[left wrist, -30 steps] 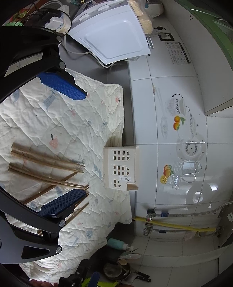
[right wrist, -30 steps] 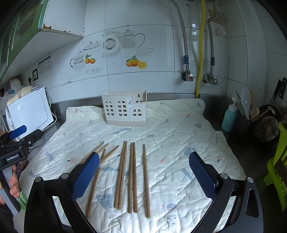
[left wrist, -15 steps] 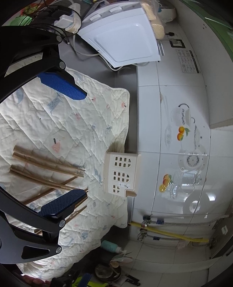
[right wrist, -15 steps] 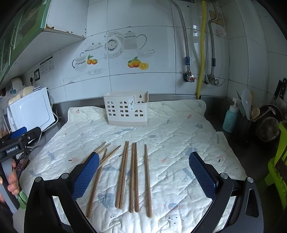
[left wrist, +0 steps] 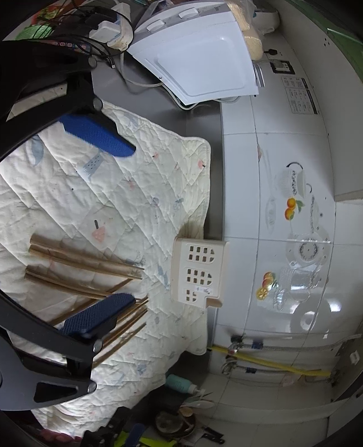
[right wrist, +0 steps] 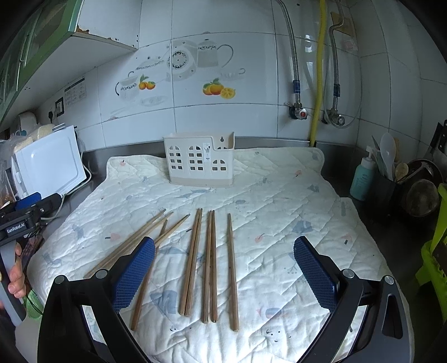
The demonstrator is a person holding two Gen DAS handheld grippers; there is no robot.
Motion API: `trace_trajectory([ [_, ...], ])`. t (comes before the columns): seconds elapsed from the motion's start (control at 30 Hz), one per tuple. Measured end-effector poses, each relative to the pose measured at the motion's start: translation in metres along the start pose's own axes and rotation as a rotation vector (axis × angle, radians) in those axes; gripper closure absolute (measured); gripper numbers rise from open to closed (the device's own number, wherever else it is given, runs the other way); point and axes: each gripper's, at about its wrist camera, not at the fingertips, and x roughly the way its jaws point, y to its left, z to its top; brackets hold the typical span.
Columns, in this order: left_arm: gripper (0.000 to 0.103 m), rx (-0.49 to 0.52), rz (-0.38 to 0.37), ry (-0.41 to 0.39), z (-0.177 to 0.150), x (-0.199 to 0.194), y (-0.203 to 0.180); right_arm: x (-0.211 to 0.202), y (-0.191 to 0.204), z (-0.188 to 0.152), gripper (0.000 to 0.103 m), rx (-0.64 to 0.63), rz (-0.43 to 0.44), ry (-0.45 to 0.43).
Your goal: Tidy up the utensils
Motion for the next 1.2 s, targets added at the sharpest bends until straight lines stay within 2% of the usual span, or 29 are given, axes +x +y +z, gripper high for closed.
trace_trajectory([
  [0.27, 0.029, 0.050, -0.061, 0.035, -0.020, 0.004, -0.004, 0.000, -0.004, -0.002, 0.007, 0.012, -0.003, 0.002],
  [0.33, 0.031, 0.063, -0.075, 0.066, -0.030, 0.009, -0.005, 0.001, -0.004, -0.003, 0.007, 0.012, -0.002, 0.005],
  [0.57, 0.054, 0.036, -0.121, 0.191, -0.062, 0.036, 0.003, 0.009, -0.007, -0.008, 0.008, 0.020, 0.003, 0.027],
  [0.73, 0.061, 0.029, -0.130, 0.237, -0.075, 0.055, 0.005, 0.016, -0.008, -0.013, 0.011, 0.024, 0.000, 0.045],
  [0.8, 0.061, 0.039, -0.136, 0.248, -0.077, 0.060, 0.003, 0.020, -0.010, -0.014, 0.018, 0.030, 0.007, 0.058],
  [0.97, 0.070, 0.056, -0.164, 0.281, -0.081, 0.071, -0.001, 0.031, -0.011, -0.019, 0.018, 0.037, 0.010, 0.086],
  [1.03, 0.077, 0.061, -0.173, 0.293, -0.083, 0.075, -0.002, 0.034, -0.010, -0.021, 0.018, 0.033, 0.009, 0.093],
  [1.13, 0.078, 0.077, -0.181, 0.299, -0.085, 0.078, -0.005, 0.036, -0.010, -0.022, 0.018, 0.032, 0.010, 0.099],
  [1.2, 0.083, 0.097, -0.181, 0.302, -0.086, 0.081, -0.009, 0.039, -0.010, -0.023, 0.018, 0.030, 0.011, 0.107],
])
